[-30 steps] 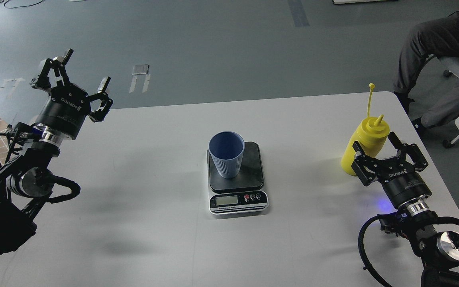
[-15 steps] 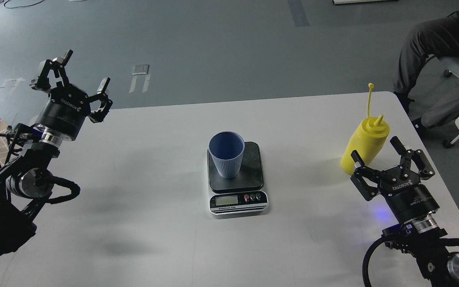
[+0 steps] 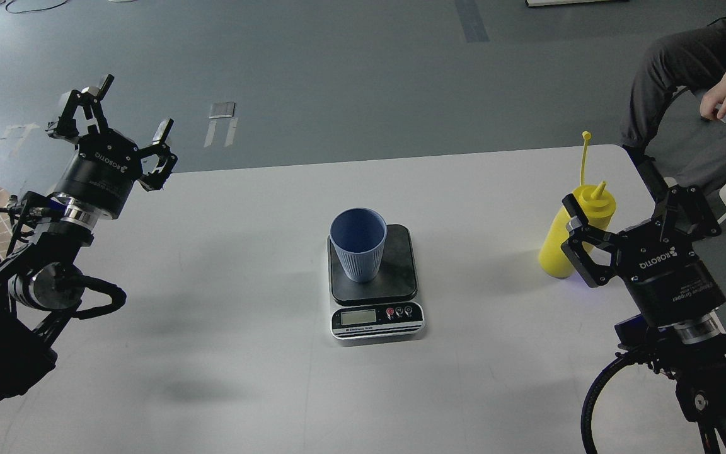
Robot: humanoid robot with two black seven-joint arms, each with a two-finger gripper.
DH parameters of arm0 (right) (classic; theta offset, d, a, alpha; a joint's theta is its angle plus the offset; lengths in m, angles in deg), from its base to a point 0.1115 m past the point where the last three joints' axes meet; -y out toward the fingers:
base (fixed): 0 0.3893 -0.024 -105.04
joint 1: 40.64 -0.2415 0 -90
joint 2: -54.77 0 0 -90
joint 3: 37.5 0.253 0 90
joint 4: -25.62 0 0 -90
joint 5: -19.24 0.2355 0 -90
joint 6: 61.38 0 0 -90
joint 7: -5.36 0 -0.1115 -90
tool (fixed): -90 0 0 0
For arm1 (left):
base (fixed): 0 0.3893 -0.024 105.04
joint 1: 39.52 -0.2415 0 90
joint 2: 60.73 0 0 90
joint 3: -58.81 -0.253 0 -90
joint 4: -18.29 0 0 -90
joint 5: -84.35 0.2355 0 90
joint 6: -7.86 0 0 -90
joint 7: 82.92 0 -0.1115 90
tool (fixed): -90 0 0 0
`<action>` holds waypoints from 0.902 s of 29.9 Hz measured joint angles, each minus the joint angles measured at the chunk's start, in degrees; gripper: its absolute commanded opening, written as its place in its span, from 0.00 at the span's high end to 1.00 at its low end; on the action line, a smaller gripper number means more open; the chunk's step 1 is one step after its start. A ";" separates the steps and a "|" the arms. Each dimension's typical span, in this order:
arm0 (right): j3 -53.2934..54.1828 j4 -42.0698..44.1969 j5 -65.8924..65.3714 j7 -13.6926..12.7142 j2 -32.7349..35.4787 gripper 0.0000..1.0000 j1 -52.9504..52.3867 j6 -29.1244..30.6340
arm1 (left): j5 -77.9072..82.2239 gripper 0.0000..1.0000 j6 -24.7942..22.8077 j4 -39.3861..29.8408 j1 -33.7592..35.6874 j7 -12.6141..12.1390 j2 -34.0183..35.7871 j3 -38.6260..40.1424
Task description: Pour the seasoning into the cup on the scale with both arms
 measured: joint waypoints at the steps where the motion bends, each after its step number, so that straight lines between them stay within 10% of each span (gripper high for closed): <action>1: -0.05 0.19 -0.05 0.00 1.60 0.00 -1.10 0.00 | 0.02 0.02 -0.20 0.00 0.05 0.00 0.01 -0.02; 13: -5.22 14.98 -0.08 0.01 22.22 0.00 -25.50 0.00 | 1.25 0.02 -0.90 0.59 7.13 0.00 -0.27 -0.36; 27: -28.83 42.51 -11.21 0.00 14.04 0.00 -56.62 0.00 | 3.10 0.02 -0.89 8.66 18.27 0.00 -7.96 -2.70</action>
